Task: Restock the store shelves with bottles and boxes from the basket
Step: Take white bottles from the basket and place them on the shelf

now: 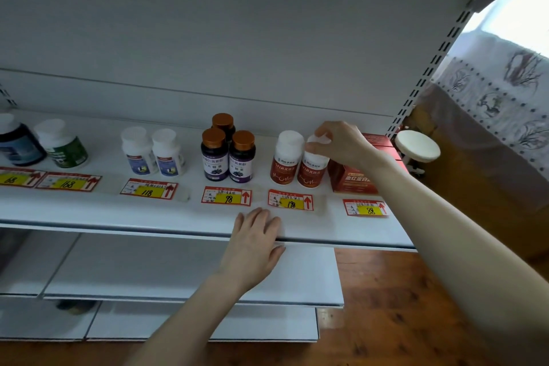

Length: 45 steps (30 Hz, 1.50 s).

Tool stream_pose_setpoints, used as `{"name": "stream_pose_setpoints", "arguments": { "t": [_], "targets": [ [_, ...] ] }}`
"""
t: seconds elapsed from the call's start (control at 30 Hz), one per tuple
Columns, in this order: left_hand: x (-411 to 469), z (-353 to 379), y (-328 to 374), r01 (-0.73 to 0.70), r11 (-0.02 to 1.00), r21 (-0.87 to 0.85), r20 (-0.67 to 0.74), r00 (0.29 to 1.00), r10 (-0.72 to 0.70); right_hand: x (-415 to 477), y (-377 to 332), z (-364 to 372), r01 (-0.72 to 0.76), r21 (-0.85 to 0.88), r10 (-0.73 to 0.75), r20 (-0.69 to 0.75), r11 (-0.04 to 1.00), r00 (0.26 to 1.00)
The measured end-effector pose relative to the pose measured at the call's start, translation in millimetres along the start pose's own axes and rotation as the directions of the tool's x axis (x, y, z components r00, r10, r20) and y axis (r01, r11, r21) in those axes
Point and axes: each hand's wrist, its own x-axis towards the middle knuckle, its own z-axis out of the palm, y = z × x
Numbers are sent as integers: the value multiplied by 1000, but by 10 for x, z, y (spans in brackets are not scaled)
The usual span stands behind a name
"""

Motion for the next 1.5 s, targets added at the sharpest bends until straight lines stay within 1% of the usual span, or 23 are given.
{"name": "stream_pose_setpoints", "arguments": {
  "t": [0.07,0.13,0.2,0.27,0.4,0.53,0.6,0.77,0.9,1.03,1.1,1.2,1.37,1.5],
  "targets": [
    [17,-58,-8,-12,1000,2,4,1000,12,-3,-15,-28,-7,-28,6,-39,1000,999],
    [29,-176,-10,-19,1000,-23,-18,1000,19,-11,-81,-63,28,-42,-33,-133,999,991],
    [13,-345,-32,-33,997,-71,-44,999,30,-35,-230,-81,132,-28,-135,-218,991,967],
    [-58,-526,-113,-37,995,-95,-78,996,29,-54,-465,-36,242,-8,-237,-245,970,940],
    [-378,-889,-475,12,996,-91,-138,990,-25,-60,-1165,280,410,21,-397,-203,912,895],
    [-961,-1293,-1018,132,990,-40,-203,970,-137,-82,-2170,837,524,27,-517,-128,851,847],
    [-1354,-1501,-1351,186,982,-7,-225,957,-183,-146,-2734,1192,590,31,-584,-107,807,804],
    [-2500,-2025,-2303,315,943,104,-207,935,-289,-461,-4181,2068,708,104,-706,-62,699,706],
    [-3345,-2351,-2951,433,893,125,-166,896,-411,-717,-5145,2694,764,177,-777,2,620,630],
    [-3928,-2528,-3435,526,839,139,-174,847,-503,-858,-5815,3269,773,205,-799,121,601,589],
    [-4128,-2550,-3690,560,817,137,-169,826,-538,-852,-6062,3565,767,195,-791,190,611,582],
    [-4359,-2548,-4116,598,791,133,-155,800,-579,-758,-6331,4014,758,170,-772,246,629,586],
    [-4533,-2532,-4904,617,773,147,-118,787,-605,-436,-6583,4698,690,151,-690,355,708,631],
    [-4592,-2486,-5469,592,791,155,-58,805,-591,-158,-6659,5097,611,91,-588,416,786,694]
  ]
}}
